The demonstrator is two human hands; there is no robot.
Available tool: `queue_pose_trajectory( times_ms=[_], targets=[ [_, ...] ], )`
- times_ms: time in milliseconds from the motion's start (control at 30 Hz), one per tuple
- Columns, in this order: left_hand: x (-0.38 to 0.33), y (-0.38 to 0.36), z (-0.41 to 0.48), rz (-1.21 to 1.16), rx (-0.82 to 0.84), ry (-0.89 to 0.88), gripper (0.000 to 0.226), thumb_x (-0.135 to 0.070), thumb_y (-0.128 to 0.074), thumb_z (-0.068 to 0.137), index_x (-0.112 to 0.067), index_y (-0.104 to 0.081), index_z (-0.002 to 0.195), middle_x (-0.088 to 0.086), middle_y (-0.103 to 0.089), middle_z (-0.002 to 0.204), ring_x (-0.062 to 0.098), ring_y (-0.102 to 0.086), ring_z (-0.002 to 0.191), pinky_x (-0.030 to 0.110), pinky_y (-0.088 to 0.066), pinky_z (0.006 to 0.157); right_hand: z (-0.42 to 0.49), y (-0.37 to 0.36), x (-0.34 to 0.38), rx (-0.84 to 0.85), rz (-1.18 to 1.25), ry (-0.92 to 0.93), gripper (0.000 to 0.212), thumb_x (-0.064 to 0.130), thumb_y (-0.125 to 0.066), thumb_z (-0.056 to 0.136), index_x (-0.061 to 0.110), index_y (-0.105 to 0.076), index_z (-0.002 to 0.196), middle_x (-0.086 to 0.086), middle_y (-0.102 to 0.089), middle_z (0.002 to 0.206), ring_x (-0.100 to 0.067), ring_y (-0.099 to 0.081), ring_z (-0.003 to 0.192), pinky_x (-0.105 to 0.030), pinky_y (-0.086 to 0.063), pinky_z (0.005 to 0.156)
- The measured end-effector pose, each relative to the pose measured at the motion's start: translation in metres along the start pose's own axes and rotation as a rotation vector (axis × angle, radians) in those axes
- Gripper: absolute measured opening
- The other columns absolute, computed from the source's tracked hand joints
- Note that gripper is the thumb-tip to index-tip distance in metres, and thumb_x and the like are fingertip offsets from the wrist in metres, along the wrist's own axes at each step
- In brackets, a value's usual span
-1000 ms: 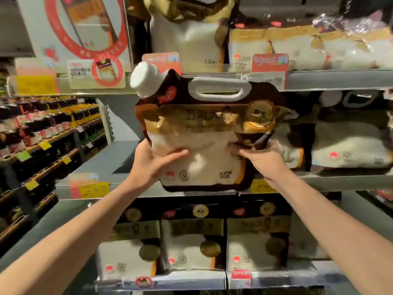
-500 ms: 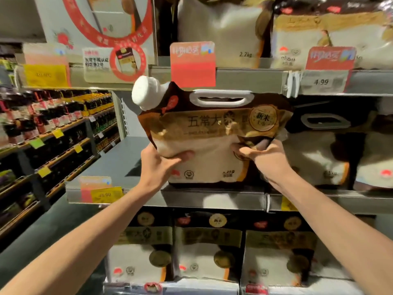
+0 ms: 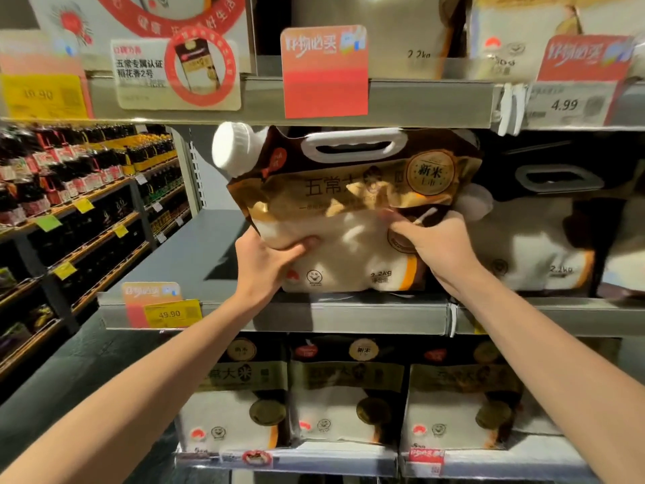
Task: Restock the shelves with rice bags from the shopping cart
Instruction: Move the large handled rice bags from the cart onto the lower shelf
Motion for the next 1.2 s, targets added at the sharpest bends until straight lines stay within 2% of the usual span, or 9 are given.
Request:
queue_pose_trajectory(
  times_ms=[167,333,500,567,667,833,967,1133,1200],
  targets=[
    [0.001,-0.002,0.003,0.006,0.041,-0.006,0.054,-0.025,-0.085,0.066,0.001,-0.066,0.109,-0.005,-0.072,0.098,0.005,-0.071,0.089,0.026,-0.061,0.068,0.003,-0.001,-0.007,-0.104,-0.003,-0.107,0.041,0.034,-0.086,0.071,-0.003,-0.069,0.075,-0.002,-0.065,0.071,-0.001,-0.057,0.06,-0.011,-0.045,0.053],
    [0.001,0.004,0.003,-0.022,0.052,-0.007,0.068,-0.041,-0.089,0.064,-0.001,-0.067,0.114,0.0,-0.073,0.107,0.011,-0.07,0.099,0.026,-0.059,0.075,-0.004,0.0,0.007,-0.109,-0.012,-0.059,0.041,0.024,-0.085,0.072,0.016,-0.047,0.06,0.007,-0.051,0.057,0.0,-0.047,0.053,-0.008,-0.04,0.046],
    [0.005,0.012,0.002,0.029,0.009,0.053,0.072,-0.057,-0.082,0.059,-0.01,-0.069,0.112,-0.003,-0.073,0.106,0.006,-0.069,0.097,0.022,-0.057,0.076,0.002,-0.011,0.012,-0.077,-0.113,-0.058,0.041,0.034,-0.087,0.069,0.009,-0.055,0.059,0.0,-0.059,0.059,-0.004,-0.055,0.055,-0.022,-0.045,0.062],
    [0.006,0.011,0.0,0.051,-0.029,0.08,0.065,-0.051,-0.089,0.06,-0.011,-0.07,0.107,-0.005,-0.073,0.1,0.0,-0.069,0.09,0.019,-0.056,0.07,0.007,-0.017,0.008,-0.046,-0.132,-0.118,0.04,0.041,-0.081,0.075,0.007,-0.064,0.084,0.001,-0.061,0.077,-0.01,-0.057,0.076,-0.023,-0.044,0.075],
    [0.008,0.006,0.001,0.087,-0.039,0.092,0.042,-0.032,-0.086,0.068,-0.01,-0.071,0.101,-0.004,-0.073,0.092,0.001,-0.071,0.082,0.016,-0.055,0.058,0.01,-0.016,0.002,-0.053,-0.101,-0.148,0.072,0.047,-0.076,0.077,0.002,-0.051,0.128,-0.005,-0.06,0.108,-0.018,-0.054,0.111,-0.022,-0.036,0.094],
    [0.017,0.002,0.003,0.142,-0.001,0.09,0.037,-0.029,-0.087,0.072,-0.012,-0.072,0.102,-0.003,-0.075,0.095,0.013,-0.072,0.087,0.035,-0.061,0.066,0.004,-0.016,-0.017,-0.007,-0.165,-0.301,0.06,0.062,-0.067,0.078,0.01,-0.055,0.104,0.005,-0.056,0.083,-0.025,-0.055,0.103,-0.027,-0.037,0.089],
    [0.008,0.0,0.001,0.159,0.02,0.09,0.025,-0.032,-0.086,0.07,-0.03,-0.07,0.089,-0.022,-0.072,0.08,-0.004,-0.069,0.078,0.023,-0.059,0.065,-0.002,-0.015,-0.018,-0.018,-0.145,-0.35,0.089,0.067,-0.064,0.078,0.006,-0.041,0.138,-0.008,-0.053,0.13,-0.028,-0.049,0.122,-0.031,-0.036,0.101],
    [0.016,0.001,-0.009,0.226,-0.004,0.169,0.084,-0.066,-0.084,0.059,-0.023,-0.047,0.121,0.002,-0.062,0.114,0.024,-0.067,0.099,0.054,-0.058,0.08,-0.022,-0.001,-0.012,0.0,-0.311,-0.198,0.035,0.036,-0.061,0.092,0.004,-0.052,0.102,-0.003,-0.056,0.093,-0.031,-0.057,0.105,-0.035,-0.043,0.079],
    [-0.014,0.009,-0.018,0.346,-0.169,-0.031,0.101,-0.048,-0.087,0.068,-0.017,-0.03,0.144,0.008,-0.043,0.141,0.022,-0.046,0.13,0.047,-0.043,0.107,-0.036,0.001,-0.005,0.029,-0.307,-0.098,0.046,0.039,-0.063,0.091,0.005,-0.049,0.12,-0.006,-0.058,0.114,-0.028,-0.053,0.118,-0.036,-0.043,0.089]
  ],
)
Point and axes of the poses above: each hand's wrist, its own z-axis towards the middle knuckle, its own y-axis out of the back of the hand, x = y × z, the point moved 8 cm from there along z, towards the middle knuckle
